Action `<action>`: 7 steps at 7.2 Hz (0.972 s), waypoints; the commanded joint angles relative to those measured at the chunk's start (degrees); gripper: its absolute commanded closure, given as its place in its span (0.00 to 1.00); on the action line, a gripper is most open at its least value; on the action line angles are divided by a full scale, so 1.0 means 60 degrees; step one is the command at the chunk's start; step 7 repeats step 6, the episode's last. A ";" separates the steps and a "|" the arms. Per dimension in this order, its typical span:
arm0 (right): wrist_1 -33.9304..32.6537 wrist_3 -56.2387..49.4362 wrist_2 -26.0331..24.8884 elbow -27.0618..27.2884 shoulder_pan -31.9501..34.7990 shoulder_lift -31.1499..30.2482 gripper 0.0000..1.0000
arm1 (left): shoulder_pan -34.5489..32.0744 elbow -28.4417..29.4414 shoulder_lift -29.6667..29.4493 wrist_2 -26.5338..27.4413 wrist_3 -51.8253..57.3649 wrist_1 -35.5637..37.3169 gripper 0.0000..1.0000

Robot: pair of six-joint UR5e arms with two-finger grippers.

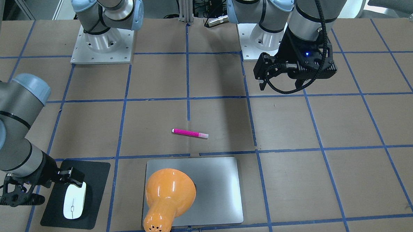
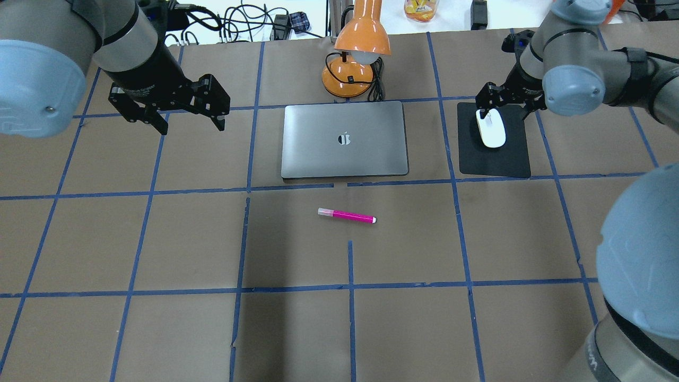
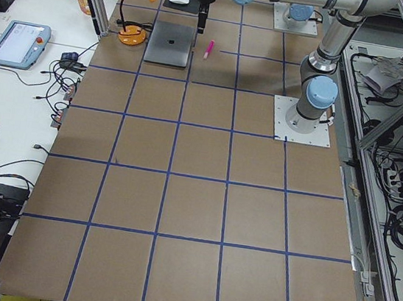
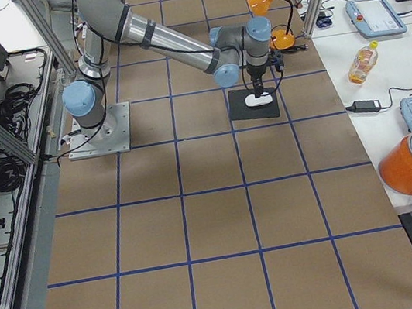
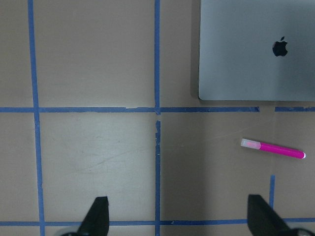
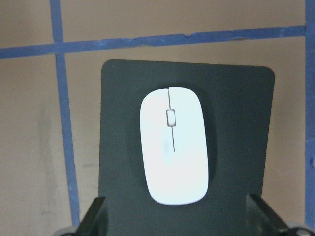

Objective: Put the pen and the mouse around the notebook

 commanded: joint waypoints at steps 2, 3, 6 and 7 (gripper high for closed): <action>0.1863 0.0529 -0.0367 0.0007 0.0404 -0.1296 0.00 | 0.0000 0.0000 -0.0001 0.0029 0.0008 0.0000 0.00; 0.2477 0.0734 -0.0414 0.0021 0.0551 -0.1850 0.00 | 0.0000 0.0000 -0.0001 0.0029 0.0008 0.0000 0.00; 0.4747 0.1159 -0.0400 0.0109 0.0654 -0.3491 0.00 | 0.0000 0.0000 -0.0001 0.0029 0.0023 0.0000 0.00; 0.4747 0.1159 -0.0400 0.0109 0.0654 -0.3491 0.00 | 0.0000 0.0000 -0.0001 0.0029 0.0023 0.0000 0.00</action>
